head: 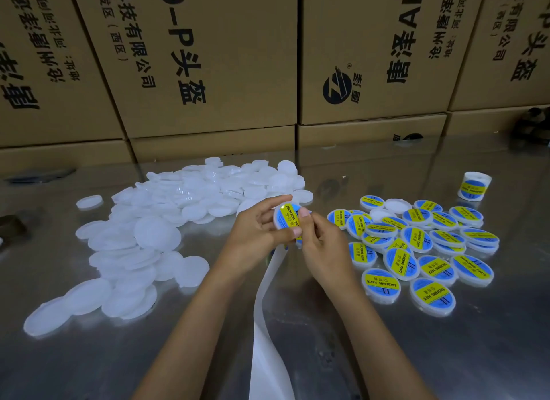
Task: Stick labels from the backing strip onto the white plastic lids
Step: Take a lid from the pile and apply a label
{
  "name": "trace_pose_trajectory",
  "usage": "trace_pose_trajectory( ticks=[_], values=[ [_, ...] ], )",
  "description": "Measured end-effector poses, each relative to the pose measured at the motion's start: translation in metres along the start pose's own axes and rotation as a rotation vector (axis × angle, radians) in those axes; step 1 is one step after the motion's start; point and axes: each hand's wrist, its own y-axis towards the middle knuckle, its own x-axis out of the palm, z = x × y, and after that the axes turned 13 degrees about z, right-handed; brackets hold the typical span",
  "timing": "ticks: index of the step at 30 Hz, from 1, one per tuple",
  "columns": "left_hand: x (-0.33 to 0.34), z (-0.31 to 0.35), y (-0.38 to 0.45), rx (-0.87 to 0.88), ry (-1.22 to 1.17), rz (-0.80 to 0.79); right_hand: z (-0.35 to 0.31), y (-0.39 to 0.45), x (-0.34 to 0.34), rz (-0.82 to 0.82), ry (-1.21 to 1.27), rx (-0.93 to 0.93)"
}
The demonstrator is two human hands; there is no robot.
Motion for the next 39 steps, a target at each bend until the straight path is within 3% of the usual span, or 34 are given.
trace_pose_trajectory(
  ticks=[7,22,29,36,39],
  values=[
    [-0.0032,0.0044,-0.0017,-0.020,0.000,0.042,-0.0009,-0.0002,0.0022,0.029,0.031,0.001],
    [-0.0061,0.0041,-0.0018,-0.081,-0.028,0.145,-0.0003,0.0004,-0.0025,-0.101,-0.084,-0.058],
    [-0.0069,0.0101,-0.0001,-0.147,0.054,0.061,0.0009,-0.0022,-0.0027,-0.104,-0.190,-0.085],
    [-0.0042,0.0038,-0.0025,-0.032,0.063,-0.194,0.0007,0.0024,-0.0030,-0.005,-0.219,-0.033],
    [-0.0073,0.0057,-0.0019,-0.022,0.083,-0.223,0.0005,0.0012,-0.0013,0.019,-0.180,-0.013]
  ],
)
